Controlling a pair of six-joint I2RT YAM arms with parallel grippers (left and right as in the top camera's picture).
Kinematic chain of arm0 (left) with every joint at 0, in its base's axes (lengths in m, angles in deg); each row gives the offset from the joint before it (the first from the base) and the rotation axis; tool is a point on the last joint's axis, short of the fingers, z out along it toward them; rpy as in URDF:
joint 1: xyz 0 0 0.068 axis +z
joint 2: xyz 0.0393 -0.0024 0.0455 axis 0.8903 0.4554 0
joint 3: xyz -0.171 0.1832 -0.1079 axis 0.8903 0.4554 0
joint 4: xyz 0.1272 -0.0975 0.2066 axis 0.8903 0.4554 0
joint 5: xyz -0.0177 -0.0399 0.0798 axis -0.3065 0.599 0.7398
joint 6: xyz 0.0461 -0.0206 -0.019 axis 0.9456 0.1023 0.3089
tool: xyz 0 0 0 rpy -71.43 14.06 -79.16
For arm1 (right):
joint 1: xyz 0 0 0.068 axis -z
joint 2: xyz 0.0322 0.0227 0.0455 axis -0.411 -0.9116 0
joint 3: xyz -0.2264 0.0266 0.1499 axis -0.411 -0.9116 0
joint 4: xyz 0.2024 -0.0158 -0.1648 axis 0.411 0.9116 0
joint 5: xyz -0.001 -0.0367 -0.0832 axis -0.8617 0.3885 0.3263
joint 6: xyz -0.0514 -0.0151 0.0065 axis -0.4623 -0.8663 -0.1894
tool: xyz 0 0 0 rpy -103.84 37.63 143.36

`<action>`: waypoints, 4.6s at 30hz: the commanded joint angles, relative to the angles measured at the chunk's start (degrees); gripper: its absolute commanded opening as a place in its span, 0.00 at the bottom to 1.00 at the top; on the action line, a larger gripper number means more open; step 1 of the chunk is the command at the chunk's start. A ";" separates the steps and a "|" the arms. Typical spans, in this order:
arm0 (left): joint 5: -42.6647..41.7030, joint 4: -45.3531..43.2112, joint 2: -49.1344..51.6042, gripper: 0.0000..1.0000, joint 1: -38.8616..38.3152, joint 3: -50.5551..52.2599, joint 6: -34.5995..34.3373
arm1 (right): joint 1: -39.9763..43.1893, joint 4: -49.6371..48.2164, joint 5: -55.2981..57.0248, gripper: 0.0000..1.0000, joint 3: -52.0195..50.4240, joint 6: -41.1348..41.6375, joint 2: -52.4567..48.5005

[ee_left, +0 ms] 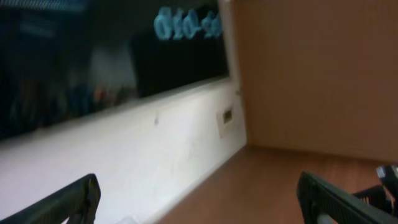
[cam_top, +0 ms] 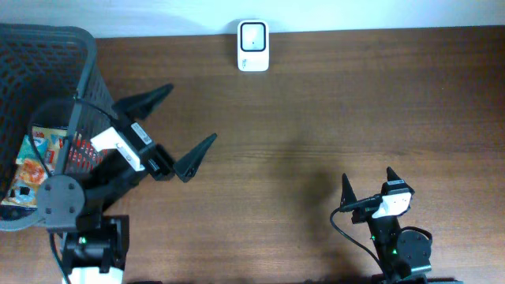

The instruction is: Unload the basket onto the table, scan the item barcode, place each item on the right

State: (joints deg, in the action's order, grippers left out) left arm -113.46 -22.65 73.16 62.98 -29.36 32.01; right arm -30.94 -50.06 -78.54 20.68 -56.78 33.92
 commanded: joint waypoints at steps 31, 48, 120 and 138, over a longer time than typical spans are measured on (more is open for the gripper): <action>43.21 82.09 28.92 0.99 0.17 -56.43 -3.89 | 0.33 0.15 -0.13 0.98 -0.42 0.02 0.37; 58.80 93.64 48.00 0.99 20.87 -78.07 -10.51 | 0.33 0.15 -0.13 0.98 -0.42 0.02 0.37; 48.83 107.12 62.99 0.00 33.57 -77.64 -26.51 | 0.33 0.15 -0.13 0.98 -0.42 0.04 0.37; 46.77 101.26 59.54 0.00 -13.22 -82.95 -15.63 | 0.33 0.15 -0.13 0.98 -0.42 0.02 0.37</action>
State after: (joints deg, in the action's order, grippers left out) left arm -75.10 78.89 126.49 57.98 -113.34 16.82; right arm -30.94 -50.09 -78.56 20.68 -56.80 33.92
